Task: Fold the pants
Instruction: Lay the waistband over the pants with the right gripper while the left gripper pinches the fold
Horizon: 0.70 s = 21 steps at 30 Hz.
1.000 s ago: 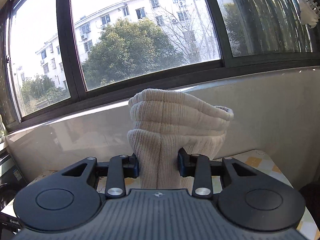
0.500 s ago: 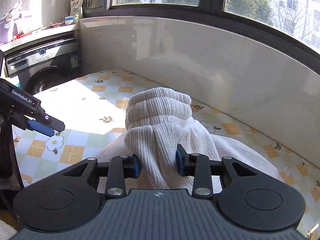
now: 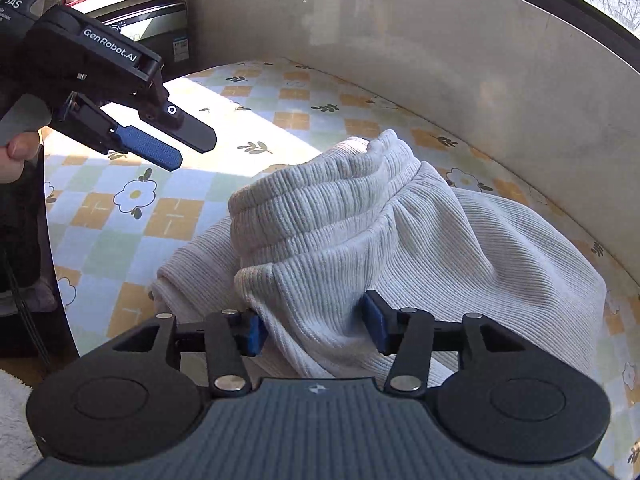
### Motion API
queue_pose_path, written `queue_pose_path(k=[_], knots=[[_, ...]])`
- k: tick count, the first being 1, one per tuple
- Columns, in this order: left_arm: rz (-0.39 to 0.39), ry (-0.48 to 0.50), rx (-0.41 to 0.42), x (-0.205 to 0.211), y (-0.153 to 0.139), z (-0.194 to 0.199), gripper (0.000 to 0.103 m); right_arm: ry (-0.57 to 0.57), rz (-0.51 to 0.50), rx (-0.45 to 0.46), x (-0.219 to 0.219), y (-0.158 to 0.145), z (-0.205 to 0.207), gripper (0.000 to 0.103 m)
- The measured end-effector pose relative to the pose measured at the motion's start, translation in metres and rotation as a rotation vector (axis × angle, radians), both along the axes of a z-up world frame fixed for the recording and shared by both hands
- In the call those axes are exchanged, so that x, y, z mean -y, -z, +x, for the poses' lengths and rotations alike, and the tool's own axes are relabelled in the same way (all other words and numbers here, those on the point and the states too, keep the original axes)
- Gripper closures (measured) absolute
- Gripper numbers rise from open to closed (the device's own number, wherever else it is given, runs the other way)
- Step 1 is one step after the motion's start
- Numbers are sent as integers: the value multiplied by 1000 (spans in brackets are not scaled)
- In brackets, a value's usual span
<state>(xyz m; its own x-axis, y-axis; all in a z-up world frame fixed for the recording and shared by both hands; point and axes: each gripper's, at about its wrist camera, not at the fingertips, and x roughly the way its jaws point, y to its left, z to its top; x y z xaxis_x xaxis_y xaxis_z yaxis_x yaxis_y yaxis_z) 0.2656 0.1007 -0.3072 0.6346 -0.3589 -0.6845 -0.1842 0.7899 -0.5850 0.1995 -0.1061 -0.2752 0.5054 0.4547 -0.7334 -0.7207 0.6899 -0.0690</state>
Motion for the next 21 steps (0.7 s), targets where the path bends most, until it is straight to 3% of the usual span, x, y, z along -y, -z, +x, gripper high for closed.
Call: queue_pose_path(k=[1,3,6,10,12,17,19,20,21], knots=[[7,23,13,7,-4,7,52,19,32,-9,15,-5,-3,29],[20,61,36,26,-17,10,52,40,95,-30,34,-13,-2,26],[35,114,60,56,-29,21,45,46,172,-48,64,-25,-5,26],[68,159,67,95,-35,35,41,144,287,-59,113,-37,-6,26],[94,188,66,115,-36,40,40,227,326,-57,141,-38,-3,25],[238,192,-4,152,-24,49,40,520,297,-68,193,-23,17,29],[250,200,-36,159,-16,51,46,564,268,-107,199,-14,23,32],[257,205,-40,162,-14,51,68,574,239,-138,200,-7,26,33],[300,201,-45,165,-14,51,76,577,220,-156,200,-2,27,37]])
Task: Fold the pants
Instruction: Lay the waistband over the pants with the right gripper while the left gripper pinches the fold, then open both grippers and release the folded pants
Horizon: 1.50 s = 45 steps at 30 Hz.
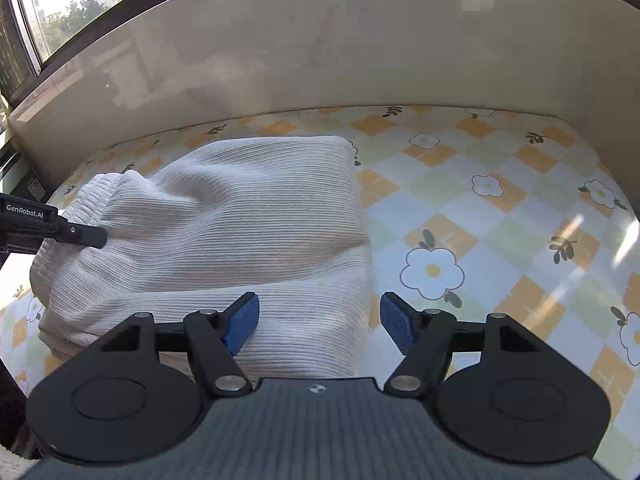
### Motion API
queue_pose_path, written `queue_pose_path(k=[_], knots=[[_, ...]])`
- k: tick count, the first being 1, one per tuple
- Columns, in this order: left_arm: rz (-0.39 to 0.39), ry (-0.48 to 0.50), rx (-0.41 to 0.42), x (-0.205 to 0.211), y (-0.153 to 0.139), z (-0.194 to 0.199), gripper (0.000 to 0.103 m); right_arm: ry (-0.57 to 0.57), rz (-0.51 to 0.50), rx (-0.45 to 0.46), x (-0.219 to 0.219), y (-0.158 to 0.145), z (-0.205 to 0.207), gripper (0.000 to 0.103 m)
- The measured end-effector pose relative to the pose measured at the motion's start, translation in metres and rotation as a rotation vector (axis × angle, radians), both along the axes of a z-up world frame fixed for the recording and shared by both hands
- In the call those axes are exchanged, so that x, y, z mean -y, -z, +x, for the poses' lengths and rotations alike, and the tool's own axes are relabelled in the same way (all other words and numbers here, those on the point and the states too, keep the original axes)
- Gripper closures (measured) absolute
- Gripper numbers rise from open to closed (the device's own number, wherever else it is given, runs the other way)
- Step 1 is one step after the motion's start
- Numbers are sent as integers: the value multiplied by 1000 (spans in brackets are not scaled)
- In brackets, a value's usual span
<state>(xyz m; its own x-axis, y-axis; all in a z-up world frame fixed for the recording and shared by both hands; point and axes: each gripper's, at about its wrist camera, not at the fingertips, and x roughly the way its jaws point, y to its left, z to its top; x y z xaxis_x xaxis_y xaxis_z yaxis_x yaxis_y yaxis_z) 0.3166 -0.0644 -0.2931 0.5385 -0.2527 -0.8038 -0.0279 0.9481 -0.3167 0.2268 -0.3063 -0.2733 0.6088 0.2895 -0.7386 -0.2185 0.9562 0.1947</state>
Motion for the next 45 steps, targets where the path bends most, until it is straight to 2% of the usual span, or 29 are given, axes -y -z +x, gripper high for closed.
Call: queue_pose_path(k=[1,3,6,9,11,15,18,19,22,24,26,28,30,34,37,40,45], knots=[[21,5,16,3,-1,-1,80,3,-4,-13,1,4,0,38],[14,20,54,2,-11,-3,86,11,32,-33,6,7,-1,44],[23,43,129,4,-32,-5,87,-5,80,-42,11,1,-2,54],[50,49,194,2,-47,-2,87,-41,80,-47,5,0,-10,57],[62,29,175,-4,-40,1,87,-82,53,-57,-1,4,-12,59],[104,-2,93,-11,-4,4,85,-120,25,-94,-5,15,-20,60],[131,8,101,-9,5,1,82,-133,13,-90,-6,20,-25,60],[120,-2,94,-10,6,5,82,-130,16,-89,-6,24,-25,60],[97,-28,74,-17,8,8,71,-138,-10,-88,-11,25,-25,60],[127,-46,75,-21,7,9,41,-142,-17,-89,-12,23,-24,60],[135,-56,72,-27,6,8,28,-139,0,-90,-8,23,-23,59],[103,-50,70,-34,1,4,25,-128,30,-91,-2,21,-21,59],[87,-46,65,-40,-4,1,13,-125,60,-98,3,19,-19,56],[25,-62,14,-53,6,4,11,-131,97,-99,10,9,-11,43],[-87,-105,-26,-68,21,7,8,-120,125,-81,13,1,-1,33],[-181,-142,-55,-79,37,7,4,-94,149,-84,15,-1,13,33],[-235,-127,-67,-84,49,11,3,-37,173,-91,16,8,39,30]])
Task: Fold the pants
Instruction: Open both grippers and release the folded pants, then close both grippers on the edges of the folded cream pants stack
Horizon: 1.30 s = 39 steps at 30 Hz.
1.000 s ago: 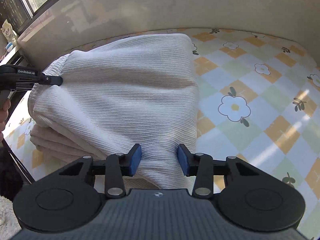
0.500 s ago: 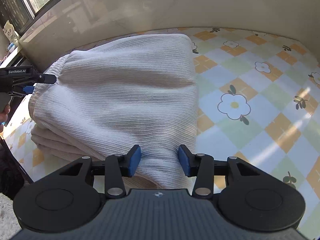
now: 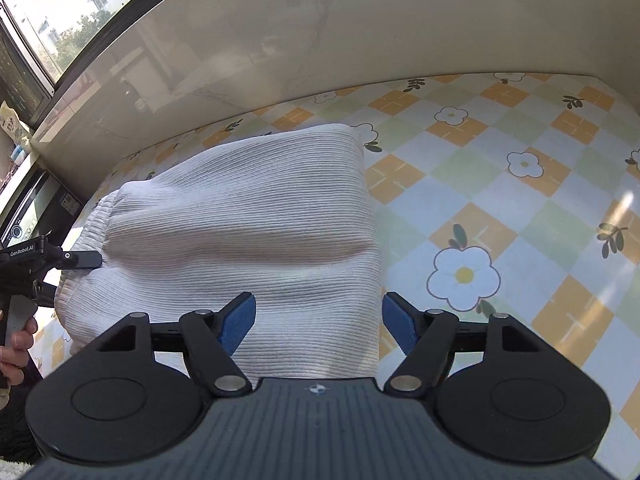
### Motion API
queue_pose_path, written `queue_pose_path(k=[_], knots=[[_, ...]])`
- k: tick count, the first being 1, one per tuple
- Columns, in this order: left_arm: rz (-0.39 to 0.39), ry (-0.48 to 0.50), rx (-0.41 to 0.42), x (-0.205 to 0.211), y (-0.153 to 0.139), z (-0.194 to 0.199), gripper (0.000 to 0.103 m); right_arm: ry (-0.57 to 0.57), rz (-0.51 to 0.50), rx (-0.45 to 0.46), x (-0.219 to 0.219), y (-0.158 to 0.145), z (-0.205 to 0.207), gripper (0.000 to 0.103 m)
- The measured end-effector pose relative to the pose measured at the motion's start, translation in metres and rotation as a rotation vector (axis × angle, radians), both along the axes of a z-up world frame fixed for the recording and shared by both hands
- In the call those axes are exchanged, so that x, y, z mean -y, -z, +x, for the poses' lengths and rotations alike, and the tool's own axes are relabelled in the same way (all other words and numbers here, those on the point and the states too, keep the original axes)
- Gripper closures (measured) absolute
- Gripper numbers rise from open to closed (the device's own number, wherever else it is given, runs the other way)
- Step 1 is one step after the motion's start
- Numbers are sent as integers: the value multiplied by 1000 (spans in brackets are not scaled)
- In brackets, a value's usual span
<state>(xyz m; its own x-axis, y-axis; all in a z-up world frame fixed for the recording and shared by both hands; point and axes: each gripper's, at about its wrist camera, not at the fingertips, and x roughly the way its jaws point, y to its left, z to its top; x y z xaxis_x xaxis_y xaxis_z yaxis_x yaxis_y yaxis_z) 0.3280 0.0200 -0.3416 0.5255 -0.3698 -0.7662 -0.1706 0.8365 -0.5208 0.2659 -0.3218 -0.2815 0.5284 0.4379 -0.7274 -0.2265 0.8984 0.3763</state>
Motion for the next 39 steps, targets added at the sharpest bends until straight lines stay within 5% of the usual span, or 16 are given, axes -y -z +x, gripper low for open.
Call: queue_pose_path(k=[22,29,32,37,39], knots=[[-32,126,-18,5,28,36,0,38,72,-129,-6,34,39,26],[-28,128,8,3,30,33,15,45,95,-120,-7,40,42,24],[-15,127,27,6,26,29,27,36,89,-124,-11,38,42,33],[26,111,40,13,14,18,39,-35,82,-103,-19,24,36,75],[42,103,33,15,10,14,41,-72,65,-92,-26,17,30,78]])
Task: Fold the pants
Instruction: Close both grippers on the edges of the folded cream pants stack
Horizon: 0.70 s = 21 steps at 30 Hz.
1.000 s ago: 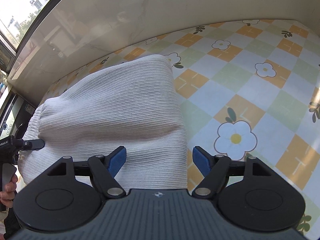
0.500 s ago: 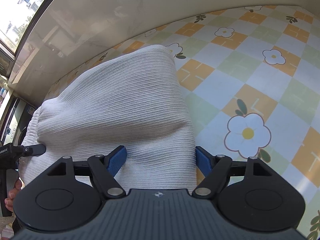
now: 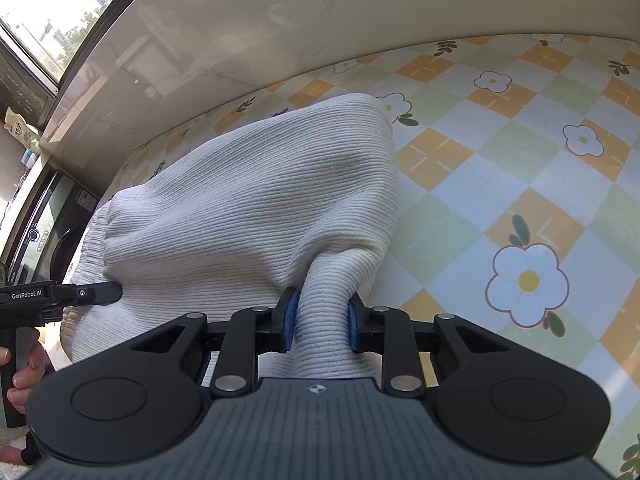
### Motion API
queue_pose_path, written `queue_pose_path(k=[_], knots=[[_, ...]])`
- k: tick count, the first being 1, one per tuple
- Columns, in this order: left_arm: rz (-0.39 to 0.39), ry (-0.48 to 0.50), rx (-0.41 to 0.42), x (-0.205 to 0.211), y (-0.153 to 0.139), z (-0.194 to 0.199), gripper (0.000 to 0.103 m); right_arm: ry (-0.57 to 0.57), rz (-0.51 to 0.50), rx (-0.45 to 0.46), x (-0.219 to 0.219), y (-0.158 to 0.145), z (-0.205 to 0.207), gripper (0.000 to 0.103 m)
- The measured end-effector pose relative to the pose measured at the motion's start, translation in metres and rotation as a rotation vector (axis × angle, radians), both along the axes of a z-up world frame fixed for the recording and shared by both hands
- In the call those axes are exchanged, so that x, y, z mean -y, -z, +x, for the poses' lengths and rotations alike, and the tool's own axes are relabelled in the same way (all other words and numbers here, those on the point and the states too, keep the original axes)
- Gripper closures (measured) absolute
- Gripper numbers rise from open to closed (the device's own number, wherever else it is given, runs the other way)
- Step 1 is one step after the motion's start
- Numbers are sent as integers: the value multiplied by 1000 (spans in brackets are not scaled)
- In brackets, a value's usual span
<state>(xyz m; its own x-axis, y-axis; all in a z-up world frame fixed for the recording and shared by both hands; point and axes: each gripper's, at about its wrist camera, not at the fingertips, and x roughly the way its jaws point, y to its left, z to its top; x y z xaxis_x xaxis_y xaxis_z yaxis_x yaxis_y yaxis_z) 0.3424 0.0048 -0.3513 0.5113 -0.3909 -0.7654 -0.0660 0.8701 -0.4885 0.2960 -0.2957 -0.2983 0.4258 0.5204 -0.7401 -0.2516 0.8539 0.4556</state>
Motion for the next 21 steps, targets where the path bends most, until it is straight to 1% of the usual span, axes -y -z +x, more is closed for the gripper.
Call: queue_pose_path(k=[3,6,10,15,21], knots=[[25,-7,-6,0,-5,-10,42,-43,1,6,-6,-6,-9,79],[21,-25,-17,-5,-5,-23,42,-52,6,-5,-5,-4,-15,79],[9,-48,-17,-8,-3,-28,42,-11,40,-33,1,4,-10,71],[16,-46,-18,-8,-3,-27,42,-27,32,-38,3,7,-5,63],[22,-52,-10,-5,-5,-35,42,1,71,-73,9,15,-3,53]])
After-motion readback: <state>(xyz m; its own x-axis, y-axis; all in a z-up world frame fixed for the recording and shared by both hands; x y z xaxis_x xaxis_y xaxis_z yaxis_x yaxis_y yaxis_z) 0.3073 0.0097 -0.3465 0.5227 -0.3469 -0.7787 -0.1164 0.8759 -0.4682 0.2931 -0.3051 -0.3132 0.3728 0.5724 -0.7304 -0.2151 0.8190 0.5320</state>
